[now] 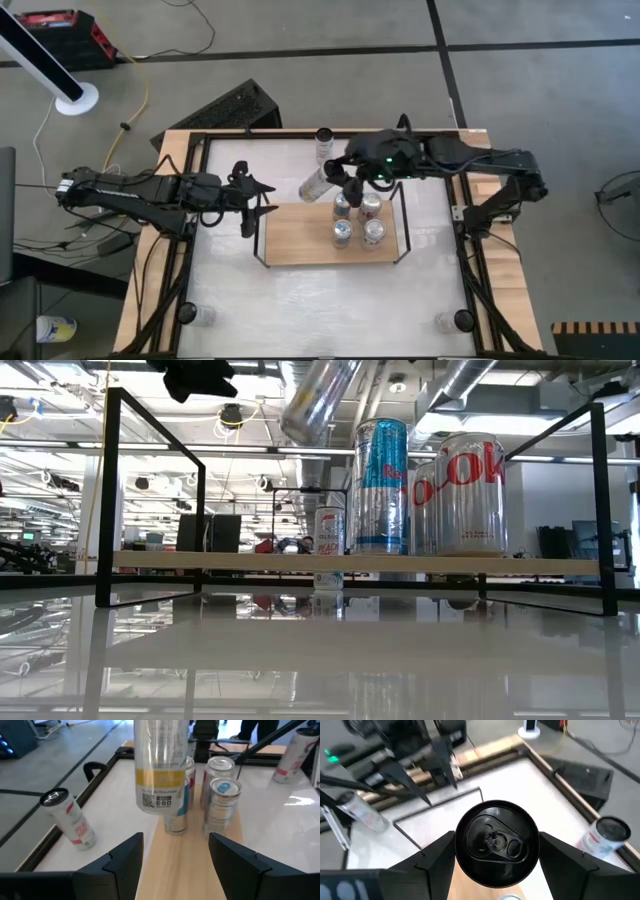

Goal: Place canned beverage on shelf
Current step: Put the right white yellow soda can on the shelf

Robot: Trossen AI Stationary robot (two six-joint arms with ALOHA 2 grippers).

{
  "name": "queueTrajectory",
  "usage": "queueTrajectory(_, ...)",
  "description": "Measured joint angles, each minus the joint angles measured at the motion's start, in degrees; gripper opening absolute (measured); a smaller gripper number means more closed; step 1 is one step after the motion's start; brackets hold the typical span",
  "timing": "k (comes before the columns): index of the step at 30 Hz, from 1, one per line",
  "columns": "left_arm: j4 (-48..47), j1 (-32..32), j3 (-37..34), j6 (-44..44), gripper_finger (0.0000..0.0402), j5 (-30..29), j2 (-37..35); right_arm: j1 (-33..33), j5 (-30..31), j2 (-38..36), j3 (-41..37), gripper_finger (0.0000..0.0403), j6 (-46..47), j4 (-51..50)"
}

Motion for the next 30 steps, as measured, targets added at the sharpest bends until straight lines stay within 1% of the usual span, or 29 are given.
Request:
queueTrajectory(3, -1.41, 0.00, -0.01, -0.28, 0.0211, 0.17, 0.02, -0.87, -0.81, 3.48, 2.66, 0.0271, -0.02, -1.70)
queueTrajectory(7, -2.37, 0.00, -0.01, -1.05, 0.0211, 0.27, 0.17, -1.71, -3.71, 8.53, 4.95, 0.0271, -0.08, -1.88)
queueTrajectory(13, -2.43, -0.04, -0.01, -1.26, 0.0211, 0.27, 0.17, -1.11, -4.66, 15.06, 7.21, 0.0271, -0.95, -4.01)
queueTrajectory(16, -3.07, -0.04, -0.01, -1.22, 0.0211, 0.28, 0.17, -0.49, -4.56, 16.42, 7.43, 0.0275, -1.28, -4.91)
queueTrajectory(19, -3.98, -0.04, -0.01, -1.13, 0.0211, 0.31, 0.17, 0.29, -4.11, 18.05, 7.63, 0.0277, -1.25, -3.63)
queueTrajectory(25, -5.07, -0.04, -0.01, -1.20, 0.0211, 0.64, 0.17, 0.45, -3.34, 21.29, 7.41, 0.0278, -0.20, -5.40)
queueTrajectory(30, -4.95, -0.04, -0.01, -1.04, 0.0211, 0.64, 0.17, 0.28, -2.45, 23.45, 7.52, 0.0279, 0.04, -4.93)
